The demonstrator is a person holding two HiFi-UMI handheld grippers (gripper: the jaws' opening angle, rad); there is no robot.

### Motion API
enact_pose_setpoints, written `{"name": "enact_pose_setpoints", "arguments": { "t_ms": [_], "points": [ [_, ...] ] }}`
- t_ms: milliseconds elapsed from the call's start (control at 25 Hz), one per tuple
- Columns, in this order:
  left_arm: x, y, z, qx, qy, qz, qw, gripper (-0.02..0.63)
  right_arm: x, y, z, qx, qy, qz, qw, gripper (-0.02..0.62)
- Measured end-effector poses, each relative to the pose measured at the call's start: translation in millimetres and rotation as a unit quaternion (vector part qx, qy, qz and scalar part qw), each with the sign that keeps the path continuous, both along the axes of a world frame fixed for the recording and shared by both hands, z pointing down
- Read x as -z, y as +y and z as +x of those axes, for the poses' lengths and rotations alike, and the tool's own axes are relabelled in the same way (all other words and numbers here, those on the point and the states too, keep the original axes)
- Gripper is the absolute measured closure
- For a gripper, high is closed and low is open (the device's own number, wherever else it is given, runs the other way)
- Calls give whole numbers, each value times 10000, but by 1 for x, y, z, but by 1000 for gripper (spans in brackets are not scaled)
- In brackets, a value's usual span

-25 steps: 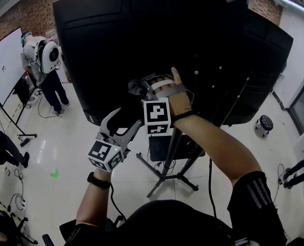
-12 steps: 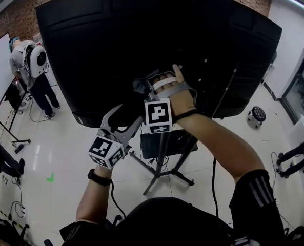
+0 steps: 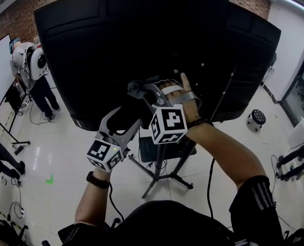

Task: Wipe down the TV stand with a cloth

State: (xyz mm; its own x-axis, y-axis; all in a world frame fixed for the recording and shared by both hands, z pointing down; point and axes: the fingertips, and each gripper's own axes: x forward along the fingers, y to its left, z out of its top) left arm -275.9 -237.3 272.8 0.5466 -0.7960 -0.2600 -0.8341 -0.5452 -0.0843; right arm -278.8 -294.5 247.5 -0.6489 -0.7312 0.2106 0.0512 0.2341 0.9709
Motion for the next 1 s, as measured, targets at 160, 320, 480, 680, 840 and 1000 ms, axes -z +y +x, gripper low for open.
{"name": "enact_pose_setpoints", "arguments": {
  "t_ms": [160, 320, 480, 680, 840, 1000],
  "points": [
    [12, 2, 12, -7, -51, 153, 9999, 319, 25, 21, 17, 454, -451, 199, 9978, 575],
    [33, 7, 29, 11, -116, 269, 9996, 319, 53, 32, 43, 715, -922, 376, 9925, 574],
    [45, 5, 46, 19, -162, 414, 9990, 316, 79, 34, 73, 791, -1310, 464, 9871, 572],
    [60, 3, 67, 80, -214, 491, 9985, 316, 104, 24, 103, 754, -1556, 518, 9836, 571],
    [69, 2, 81, 120, -259, 539, 9981, 316, 111, 12, 121, 691, -1549, 555, 9839, 571],
    [68, -5, 88, 163, -243, 585, 9979, 316, 104, -11, 130, 598, -1450, 417, 9867, 571]
  ]
}}
